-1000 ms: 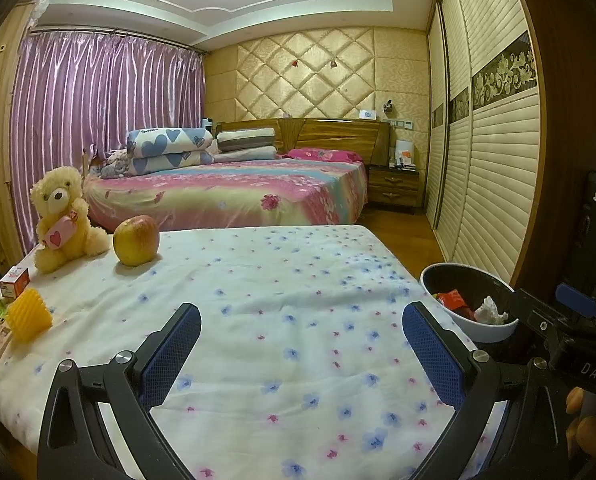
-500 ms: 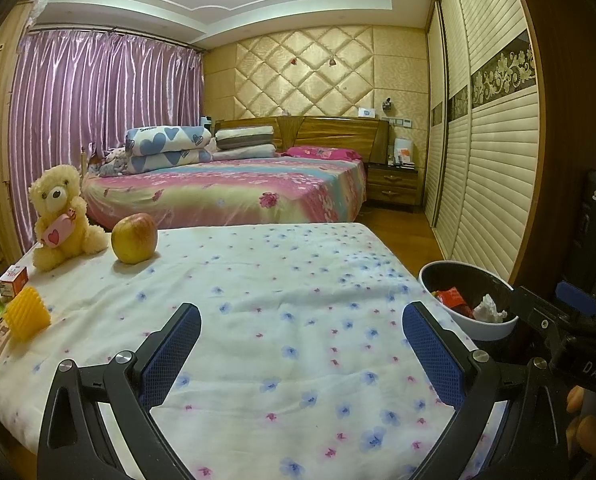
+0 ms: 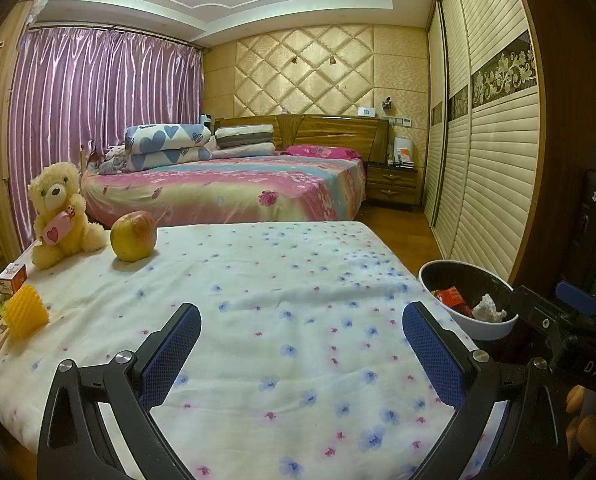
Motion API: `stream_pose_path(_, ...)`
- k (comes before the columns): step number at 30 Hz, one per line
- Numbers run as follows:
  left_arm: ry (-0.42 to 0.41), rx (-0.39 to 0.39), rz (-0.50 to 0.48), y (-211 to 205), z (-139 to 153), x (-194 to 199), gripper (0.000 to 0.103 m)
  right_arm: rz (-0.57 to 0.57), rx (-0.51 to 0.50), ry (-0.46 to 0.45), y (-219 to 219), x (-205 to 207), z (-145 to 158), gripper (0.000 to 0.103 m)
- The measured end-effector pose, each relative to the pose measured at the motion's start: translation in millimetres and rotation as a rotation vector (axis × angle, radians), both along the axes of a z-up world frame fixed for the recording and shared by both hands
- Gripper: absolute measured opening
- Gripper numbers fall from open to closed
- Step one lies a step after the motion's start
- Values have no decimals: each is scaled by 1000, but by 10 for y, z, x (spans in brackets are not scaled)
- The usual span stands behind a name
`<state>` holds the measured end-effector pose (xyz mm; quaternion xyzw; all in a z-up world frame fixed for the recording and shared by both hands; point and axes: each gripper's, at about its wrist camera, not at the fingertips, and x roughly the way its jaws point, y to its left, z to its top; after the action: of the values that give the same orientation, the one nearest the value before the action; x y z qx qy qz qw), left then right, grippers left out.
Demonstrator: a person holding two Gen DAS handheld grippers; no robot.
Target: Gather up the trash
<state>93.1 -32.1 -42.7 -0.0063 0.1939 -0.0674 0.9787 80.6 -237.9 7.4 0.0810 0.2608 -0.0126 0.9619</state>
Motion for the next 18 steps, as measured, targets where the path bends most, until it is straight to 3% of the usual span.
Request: stream_pose_path(18, 1, -1, -5, 9, -11, -1, 102, 2, 2, 0, 0, 2, 2, 103)
